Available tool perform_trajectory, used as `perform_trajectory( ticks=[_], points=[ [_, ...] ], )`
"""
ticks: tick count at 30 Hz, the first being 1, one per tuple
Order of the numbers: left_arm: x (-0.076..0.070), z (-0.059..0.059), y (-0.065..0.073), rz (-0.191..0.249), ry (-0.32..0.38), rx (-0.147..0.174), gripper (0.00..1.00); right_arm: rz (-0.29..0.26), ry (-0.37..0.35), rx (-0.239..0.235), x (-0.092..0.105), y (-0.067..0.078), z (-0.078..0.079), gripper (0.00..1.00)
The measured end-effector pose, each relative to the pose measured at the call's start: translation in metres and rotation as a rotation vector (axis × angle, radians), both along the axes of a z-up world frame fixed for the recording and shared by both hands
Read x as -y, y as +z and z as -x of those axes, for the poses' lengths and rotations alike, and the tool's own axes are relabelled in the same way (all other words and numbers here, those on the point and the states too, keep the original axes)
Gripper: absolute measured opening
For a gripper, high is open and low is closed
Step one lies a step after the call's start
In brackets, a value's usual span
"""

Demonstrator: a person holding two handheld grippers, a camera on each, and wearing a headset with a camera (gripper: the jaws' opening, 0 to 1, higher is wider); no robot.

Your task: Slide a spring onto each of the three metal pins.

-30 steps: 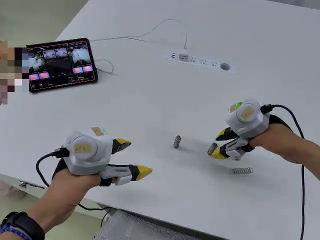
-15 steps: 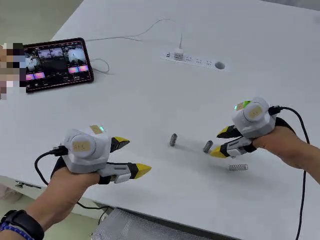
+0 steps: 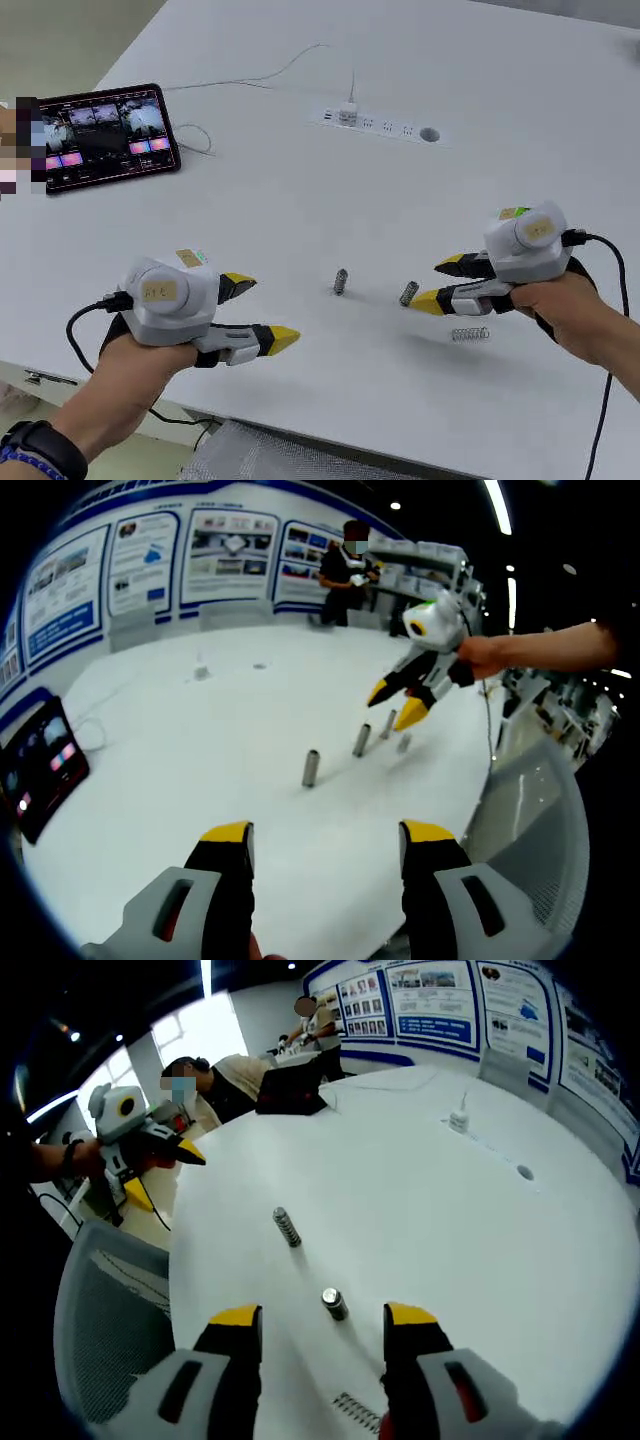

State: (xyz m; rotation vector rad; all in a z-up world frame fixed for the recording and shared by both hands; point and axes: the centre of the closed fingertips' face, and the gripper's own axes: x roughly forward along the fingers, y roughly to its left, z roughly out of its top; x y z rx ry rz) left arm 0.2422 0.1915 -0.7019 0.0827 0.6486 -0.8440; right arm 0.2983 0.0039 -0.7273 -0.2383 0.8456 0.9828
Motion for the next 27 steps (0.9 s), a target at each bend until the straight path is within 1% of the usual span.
perform_trajectory(
  ticks=[3, 8, 11, 14, 17, 19, 21, 27],
  points=[
    [0.001, 0.000, 0.000, 0.001, -0.001, 0.001, 0.60, -0.032, -0.026, -0.010, 0.001, 0.001, 0.005, 0.53],
    [0.004, -0.001, 0.000, 0.000, -0.002, 0.003, 0.60, -0.071, -0.070, -0.005, 0.003, 0.004, 0.011, 0.55],
    [0.004, -0.002, 0.001, 0.002, 0.003, 0.004, 0.60, -0.084, -0.090, -0.010, 0.004, 0.002, 0.014, 0.55],
    [0.005, -0.002, 0.002, 0.002, 0.002, 0.005, 0.61, -0.092, -0.104, -0.006, 0.009, 0.000, 0.014, 0.57],
    [0.006, -0.002, 0.002, 0.002, 0.002, 0.006, 0.61, -0.114, -0.113, -0.002, 0.011, 0.001, 0.016, 0.59],
    [0.007, -0.002, 0.002, 0.003, 0.004, 0.004, 0.62, -0.119, -0.126, 0.000, 0.012, 0.001, 0.019, 0.60],
    [0.008, -0.002, 0.002, 0.004, 0.005, 0.002, 0.62, -0.120, -0.135, -0.004, 0.018, -0.001, 0.018, 0.60],
    [0.011, -0.001, 0.000, 0.002, -0.001, -0.003, 0.63, -0.121, -0.171, -0.005, 0.027, -0.004, 0.031, 0.63]
  ],
)
